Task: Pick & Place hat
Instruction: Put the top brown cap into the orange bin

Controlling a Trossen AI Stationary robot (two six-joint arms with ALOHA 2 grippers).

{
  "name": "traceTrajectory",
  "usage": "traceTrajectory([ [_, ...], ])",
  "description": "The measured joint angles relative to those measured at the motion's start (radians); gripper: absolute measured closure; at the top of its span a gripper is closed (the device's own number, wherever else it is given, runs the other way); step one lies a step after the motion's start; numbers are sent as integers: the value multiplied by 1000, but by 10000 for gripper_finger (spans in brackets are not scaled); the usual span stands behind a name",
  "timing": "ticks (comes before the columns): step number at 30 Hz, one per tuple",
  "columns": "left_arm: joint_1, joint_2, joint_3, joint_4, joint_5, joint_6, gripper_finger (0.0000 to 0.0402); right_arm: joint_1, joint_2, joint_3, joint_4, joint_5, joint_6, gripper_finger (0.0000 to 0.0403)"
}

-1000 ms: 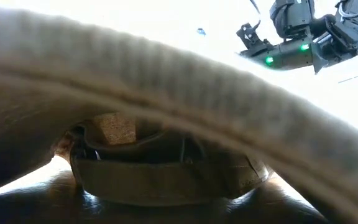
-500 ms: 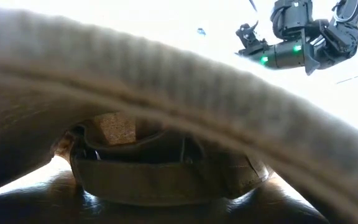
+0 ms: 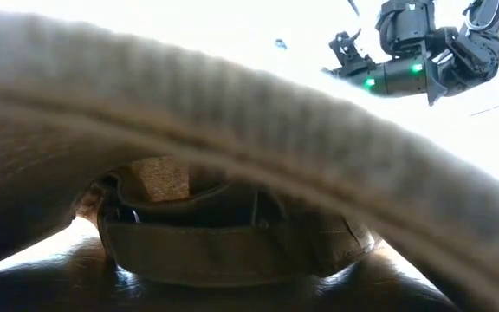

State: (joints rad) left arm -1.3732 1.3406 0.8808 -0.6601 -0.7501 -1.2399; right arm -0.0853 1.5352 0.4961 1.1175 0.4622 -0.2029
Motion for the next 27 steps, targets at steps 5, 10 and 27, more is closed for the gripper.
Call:
traceTrajectory([
  [5,7,3,-2,-61,80,-53,398,2,0,0,-8,1,19,360],
  [10,7,2,-3,-72,140,-112,373,2,0,0,-39,-22,53,360],
  [27,22,-21,30,-76,141,-44,335,3,0,0,-63,-23,72,360],
])
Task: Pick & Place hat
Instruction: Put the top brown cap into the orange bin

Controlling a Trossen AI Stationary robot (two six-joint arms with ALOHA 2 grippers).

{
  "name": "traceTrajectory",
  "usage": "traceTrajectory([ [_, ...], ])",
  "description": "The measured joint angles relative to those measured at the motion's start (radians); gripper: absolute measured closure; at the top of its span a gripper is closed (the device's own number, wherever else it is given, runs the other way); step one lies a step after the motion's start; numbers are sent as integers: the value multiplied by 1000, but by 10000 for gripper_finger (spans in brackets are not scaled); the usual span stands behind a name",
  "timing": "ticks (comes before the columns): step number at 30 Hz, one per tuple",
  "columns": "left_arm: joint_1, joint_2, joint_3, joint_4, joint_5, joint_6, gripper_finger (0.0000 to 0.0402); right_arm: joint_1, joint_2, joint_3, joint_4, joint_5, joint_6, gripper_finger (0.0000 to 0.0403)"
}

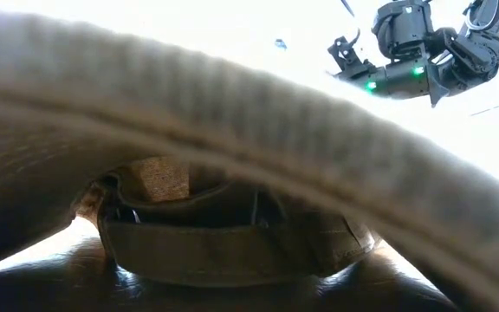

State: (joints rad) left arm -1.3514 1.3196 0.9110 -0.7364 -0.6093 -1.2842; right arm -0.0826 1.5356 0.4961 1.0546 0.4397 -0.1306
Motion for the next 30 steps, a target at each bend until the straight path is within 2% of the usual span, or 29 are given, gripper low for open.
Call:
traceTrajectory([
  [2,12,-13,13,-3,-60,100,335,0,0,0,1,0,11,360],
  [5,42,-40,17,-11,-213,256,335,1,0,0,-4,0,23,360],
  [8,84,-56,18,-14,-374,305,334,7,0,0,-12,-1,33,360],
  [11,144,-58,18,-14,-408,285,334,19,0,0,-18,-4,33,360],
  [18,320,-51,18,12,-215,268,334,33,0,0,-52,-6,40,360],
  [22,408,-18,17,13,-64,273,334,32,0,0,-55,-5,41,360],
  [30,478,60,15,83,144,390,334,32,0,0,-58,-5,41,360],
])
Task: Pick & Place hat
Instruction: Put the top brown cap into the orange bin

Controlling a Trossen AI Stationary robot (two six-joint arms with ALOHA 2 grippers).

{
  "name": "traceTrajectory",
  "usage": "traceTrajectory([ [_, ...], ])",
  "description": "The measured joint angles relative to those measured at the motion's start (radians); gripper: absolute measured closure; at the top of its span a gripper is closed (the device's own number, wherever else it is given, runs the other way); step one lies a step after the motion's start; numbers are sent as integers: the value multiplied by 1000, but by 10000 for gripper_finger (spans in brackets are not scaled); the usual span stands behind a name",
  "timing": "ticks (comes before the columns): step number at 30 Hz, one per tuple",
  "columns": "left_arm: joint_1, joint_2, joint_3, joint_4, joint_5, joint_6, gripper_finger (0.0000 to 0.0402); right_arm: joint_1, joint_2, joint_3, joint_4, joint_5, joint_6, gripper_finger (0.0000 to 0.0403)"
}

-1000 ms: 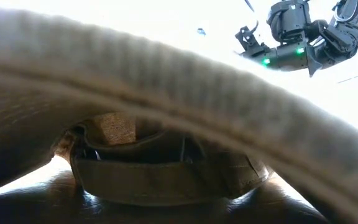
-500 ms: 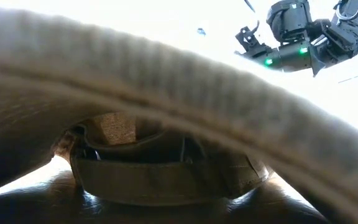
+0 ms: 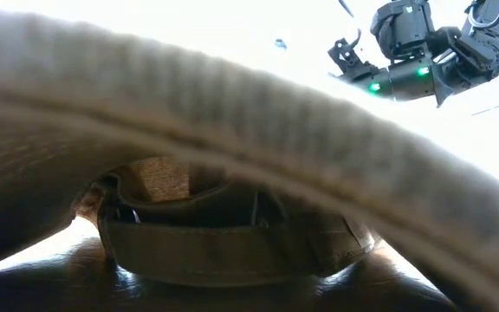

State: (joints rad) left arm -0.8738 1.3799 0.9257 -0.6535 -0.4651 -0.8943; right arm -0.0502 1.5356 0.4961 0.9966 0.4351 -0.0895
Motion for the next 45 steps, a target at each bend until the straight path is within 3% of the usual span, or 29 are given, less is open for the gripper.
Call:
traceTrajectory([
  [6,-24,8,0,47,79,14,334,0,0,0,-7,0,0,360],
  [18,-77,15,-1,-83,22,-185,335,0,0,0,-8,1,0,360],
  [28,-123,104,-1,-22,279,-198,335,4,0,0,-7,2,26,360],
  [36,-173,107,-2,3,305,-248,335,23,0,0,-8,5,26,360],
  [45,-195,106,-2,45,339,-135,335,26,0,0,-14,5,26,360],
])
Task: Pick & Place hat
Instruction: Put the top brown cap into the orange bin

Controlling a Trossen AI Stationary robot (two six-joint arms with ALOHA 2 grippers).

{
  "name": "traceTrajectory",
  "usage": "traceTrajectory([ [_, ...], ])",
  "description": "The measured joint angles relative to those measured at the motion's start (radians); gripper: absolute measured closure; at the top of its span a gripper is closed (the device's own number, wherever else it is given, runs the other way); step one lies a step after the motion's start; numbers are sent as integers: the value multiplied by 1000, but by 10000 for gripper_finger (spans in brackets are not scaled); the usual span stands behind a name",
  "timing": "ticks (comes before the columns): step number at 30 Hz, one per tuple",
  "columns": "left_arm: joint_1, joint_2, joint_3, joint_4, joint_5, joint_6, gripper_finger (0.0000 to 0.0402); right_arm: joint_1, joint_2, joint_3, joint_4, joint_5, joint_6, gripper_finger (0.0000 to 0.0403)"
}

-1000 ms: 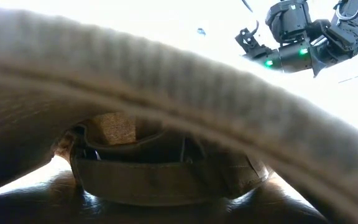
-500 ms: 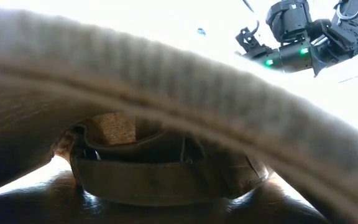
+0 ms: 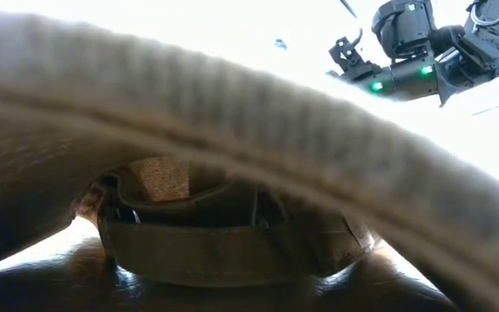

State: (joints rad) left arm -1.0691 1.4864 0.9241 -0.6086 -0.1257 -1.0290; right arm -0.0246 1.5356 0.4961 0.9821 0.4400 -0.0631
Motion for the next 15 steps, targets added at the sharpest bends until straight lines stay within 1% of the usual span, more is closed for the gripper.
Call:
traceTrajectory([
  [3,2,0,0,-8,-47,32,335,0,0,0,0,0,0,360],
  [6,8,0,0,-49,-53,39,335,0,0,0,0,0,0,360],
  [15,3,0,0,-71,75,92,335,0,0,0,0,0,0,360],
])
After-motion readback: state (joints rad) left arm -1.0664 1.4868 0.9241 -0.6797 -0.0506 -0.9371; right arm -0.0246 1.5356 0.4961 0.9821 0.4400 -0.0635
